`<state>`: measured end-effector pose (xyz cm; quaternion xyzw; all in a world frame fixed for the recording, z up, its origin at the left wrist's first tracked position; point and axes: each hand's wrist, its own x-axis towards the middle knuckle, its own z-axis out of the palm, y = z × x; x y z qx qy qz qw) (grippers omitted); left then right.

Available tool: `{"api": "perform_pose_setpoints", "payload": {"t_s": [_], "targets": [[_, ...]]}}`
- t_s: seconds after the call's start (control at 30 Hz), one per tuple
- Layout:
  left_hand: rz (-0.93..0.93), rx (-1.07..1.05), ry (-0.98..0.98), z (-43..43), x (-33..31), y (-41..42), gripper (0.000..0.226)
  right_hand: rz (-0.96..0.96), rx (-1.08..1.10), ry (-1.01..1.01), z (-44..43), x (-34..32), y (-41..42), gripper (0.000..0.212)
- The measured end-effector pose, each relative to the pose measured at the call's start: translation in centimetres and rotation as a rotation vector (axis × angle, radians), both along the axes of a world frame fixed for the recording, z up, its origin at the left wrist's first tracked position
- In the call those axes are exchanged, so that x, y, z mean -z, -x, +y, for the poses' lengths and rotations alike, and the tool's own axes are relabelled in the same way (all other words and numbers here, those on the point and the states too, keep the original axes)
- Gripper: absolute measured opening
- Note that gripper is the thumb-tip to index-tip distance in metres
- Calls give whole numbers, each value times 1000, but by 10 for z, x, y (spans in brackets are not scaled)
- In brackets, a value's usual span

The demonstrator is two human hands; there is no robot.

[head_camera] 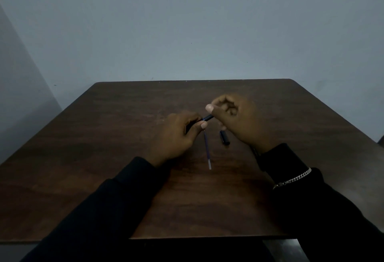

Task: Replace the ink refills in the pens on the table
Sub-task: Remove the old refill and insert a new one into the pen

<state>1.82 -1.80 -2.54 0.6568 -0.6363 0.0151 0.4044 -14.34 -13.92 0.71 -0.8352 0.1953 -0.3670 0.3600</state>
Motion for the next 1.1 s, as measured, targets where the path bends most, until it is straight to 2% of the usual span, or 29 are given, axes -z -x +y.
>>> {"api": "perform_pose_setpoints", "payload": {"t_s": [0.1,0.23,0.27,0.4,0.53,0.67,0.87,1.0,1.07,1.1], "targets": [[-20,6,0,0,1,-1,29,66,-28,0,1,0,-2,27],[-16,2,12,-1,1,-2,31,64,-124,-100,1,-2,-2,5],[-12,3,9,-1,1,-1,30,66,-150,-109,1,-3,0,5],[2,10,27,-1,0,1,31,91,-231,-11,-3,-5,4,24],[-23,10,22,-1,0,0,32,28,-149,-164,0,-5,2,13],[-60,20,19,-1,2,-2,29,98,-87,-114,2,-2,-1,35],[-29,27,53,0,-2,0,27,71,-221,-143,0,-5,2,5],[-38,16,27,-2,0,-1,29,95,-226,-20,-3,-5,4,29],[-51,8,10,-2,1,-2,31,63,-196,-104,-4,-6,4,21],[-59,8,13,-3,2,-3,32,43,-177,-167,-3,-6,3,8]]}}
